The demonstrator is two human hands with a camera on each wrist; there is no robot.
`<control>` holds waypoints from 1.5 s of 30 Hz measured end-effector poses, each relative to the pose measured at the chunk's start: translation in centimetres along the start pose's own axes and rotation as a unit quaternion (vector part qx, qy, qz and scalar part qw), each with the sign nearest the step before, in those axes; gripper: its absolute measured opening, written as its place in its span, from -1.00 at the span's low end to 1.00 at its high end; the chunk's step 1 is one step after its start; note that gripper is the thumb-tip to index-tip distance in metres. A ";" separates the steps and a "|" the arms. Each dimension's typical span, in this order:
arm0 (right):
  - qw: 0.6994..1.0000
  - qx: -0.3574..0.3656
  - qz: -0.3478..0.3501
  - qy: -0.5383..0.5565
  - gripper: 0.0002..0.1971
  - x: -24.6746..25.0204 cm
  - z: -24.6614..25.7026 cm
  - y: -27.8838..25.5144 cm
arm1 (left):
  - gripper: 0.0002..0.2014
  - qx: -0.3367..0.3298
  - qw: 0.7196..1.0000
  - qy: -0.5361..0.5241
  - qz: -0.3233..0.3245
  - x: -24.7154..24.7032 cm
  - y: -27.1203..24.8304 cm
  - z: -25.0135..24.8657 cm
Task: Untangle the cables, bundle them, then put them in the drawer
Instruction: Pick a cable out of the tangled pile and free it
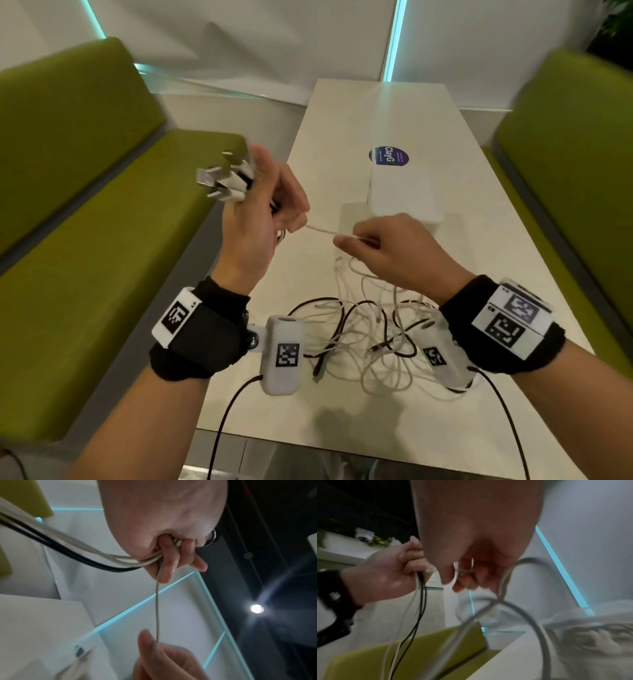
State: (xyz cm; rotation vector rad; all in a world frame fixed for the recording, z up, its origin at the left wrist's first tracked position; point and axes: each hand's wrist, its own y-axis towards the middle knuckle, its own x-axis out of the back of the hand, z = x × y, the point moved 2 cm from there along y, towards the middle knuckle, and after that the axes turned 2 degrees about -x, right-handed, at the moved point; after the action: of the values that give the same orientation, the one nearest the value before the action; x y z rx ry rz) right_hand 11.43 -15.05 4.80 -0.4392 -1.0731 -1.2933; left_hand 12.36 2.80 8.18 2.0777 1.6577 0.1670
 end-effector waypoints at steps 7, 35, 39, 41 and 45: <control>0.970 -0.091 0.222 -0.030 -0.82 -5.2 -4.4 -3.3 | -0.64 0.213 0.938 0.242 0.131 0.4 -4.2 9.8; 0.973 -0.184 0.127 0.056 -0.70 -3.9 -5.4 -5.9 | -0.67 0.208 0.845 0.487 0.070 4.4 -3.4 8.7; 0.979 -0.161 0.117 0.032 -0.63 -4.0 -5.3 -6.1 | -0.59 0.097 0.877 0.466 0.071 2.6 -4.4 8.9; 0.983 -0.138 0.123 0.022 -0.63 -4.2 -5.0 -6.2 | -0.40 0.050 0.896 0.421 0.129 0.8 -4.9 8.5; 0.986 -0.105 0.128 0.015 -0.78 -4.1 -4.4 -6.1 | -0.25 0.021 0.856 0.450 0.254 -1.9 -5.3 8.8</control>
State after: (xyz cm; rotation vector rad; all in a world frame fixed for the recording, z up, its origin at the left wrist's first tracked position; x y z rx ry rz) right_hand 7.96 -17.97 -2.43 -0.6909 -0.8276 -1.1817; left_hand 10.51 -0.72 -1.48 2.6199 1.4561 1.4812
